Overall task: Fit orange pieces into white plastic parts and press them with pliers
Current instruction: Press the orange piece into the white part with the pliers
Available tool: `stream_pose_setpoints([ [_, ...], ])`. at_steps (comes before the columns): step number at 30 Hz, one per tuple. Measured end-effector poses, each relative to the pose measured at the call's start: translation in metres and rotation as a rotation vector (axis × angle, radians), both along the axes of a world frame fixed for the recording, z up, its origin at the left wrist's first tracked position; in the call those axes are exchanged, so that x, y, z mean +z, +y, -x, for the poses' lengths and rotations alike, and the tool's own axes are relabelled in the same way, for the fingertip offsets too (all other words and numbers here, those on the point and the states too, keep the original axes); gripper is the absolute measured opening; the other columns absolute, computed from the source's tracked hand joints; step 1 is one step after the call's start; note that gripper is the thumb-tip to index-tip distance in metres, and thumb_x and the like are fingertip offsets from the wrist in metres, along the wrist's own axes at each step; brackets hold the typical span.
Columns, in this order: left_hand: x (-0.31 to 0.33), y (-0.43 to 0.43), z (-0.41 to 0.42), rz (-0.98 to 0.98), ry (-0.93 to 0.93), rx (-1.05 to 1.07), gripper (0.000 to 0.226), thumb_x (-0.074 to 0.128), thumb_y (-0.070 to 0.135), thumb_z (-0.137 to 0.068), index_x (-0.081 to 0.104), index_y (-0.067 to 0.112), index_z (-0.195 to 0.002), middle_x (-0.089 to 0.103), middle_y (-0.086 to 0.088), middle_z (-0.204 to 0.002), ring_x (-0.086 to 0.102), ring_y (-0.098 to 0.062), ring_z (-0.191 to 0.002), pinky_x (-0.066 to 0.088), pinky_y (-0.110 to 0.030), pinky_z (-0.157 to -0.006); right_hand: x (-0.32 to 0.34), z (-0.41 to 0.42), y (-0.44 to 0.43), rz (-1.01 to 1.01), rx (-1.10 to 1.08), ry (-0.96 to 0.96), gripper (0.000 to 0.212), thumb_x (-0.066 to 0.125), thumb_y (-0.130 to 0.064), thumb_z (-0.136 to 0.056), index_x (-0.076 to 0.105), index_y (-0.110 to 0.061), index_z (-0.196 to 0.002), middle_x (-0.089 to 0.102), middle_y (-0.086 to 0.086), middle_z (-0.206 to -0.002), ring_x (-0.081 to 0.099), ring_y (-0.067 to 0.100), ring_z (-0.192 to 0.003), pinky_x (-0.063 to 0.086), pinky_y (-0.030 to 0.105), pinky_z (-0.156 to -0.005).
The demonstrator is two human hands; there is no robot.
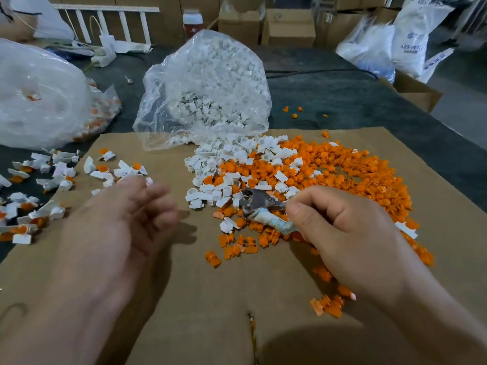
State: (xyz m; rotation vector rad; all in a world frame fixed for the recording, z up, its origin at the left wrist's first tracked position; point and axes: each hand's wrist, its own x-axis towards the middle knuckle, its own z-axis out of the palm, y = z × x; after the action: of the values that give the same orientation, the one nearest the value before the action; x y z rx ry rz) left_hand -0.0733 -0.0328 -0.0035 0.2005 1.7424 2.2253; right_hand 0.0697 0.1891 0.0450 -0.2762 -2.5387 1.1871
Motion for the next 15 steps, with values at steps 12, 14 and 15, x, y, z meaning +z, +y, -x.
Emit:
stream_pose_setpoints([
  [12,0.016,0.023,-0.034,1.455,0.754,-0.324,0.119,-0.001,0.107,-0.025,0.029,0.051,-0.125,0.056,0.015,-0.077,0.055,-0.003,-0.071,0.045,-0.024,-0.056,0.042,-0.041,0.027,-0.550,-0.190,-0.180,0.037,0.039,-0.078,-0.070,0.054,-0.049,-0.087,0.058,-0.030,-0.088,0.056,-0.010,-0.074,0.037,0.021,-0.050],
  [14,0.016,0.028,-0.034,1.529,0.793,-0.329,0.120,0.000,0.102,-0.026,0.027,0.048,-0.130,0.051,0.018,-0.078,0.052,-0.001,-0.072,0.040,-0.021,-0.055,0.027,-0.055,0.023,-0.621,-0.152,-0.354,0.045,0.035,-0.082,-0.064,0.043,-0.047,-0.091,0.054,-0.015,-0.082,0.053,0.000,-0.072,0.040,0.023,-0.058],
  [15,0.015,0.030,-0.034,1.561,0.814,-0.323,0.122,0.000,0.101,-0.028,0.027,0.046,-0.133,0.048,0.018,-0.078,0.051,-0.003,-0.072,0.039,-0.021,-0.054,0.017,-0.060,0.019,-0.657,-0.139,-0.423,0.047,0.033,-0.083,-0.064,0.036,-0.047,-0.094,0.048,-0.017,-0.086,0.049,0.000,-0.076,0.041,0.021,-0.064],
])
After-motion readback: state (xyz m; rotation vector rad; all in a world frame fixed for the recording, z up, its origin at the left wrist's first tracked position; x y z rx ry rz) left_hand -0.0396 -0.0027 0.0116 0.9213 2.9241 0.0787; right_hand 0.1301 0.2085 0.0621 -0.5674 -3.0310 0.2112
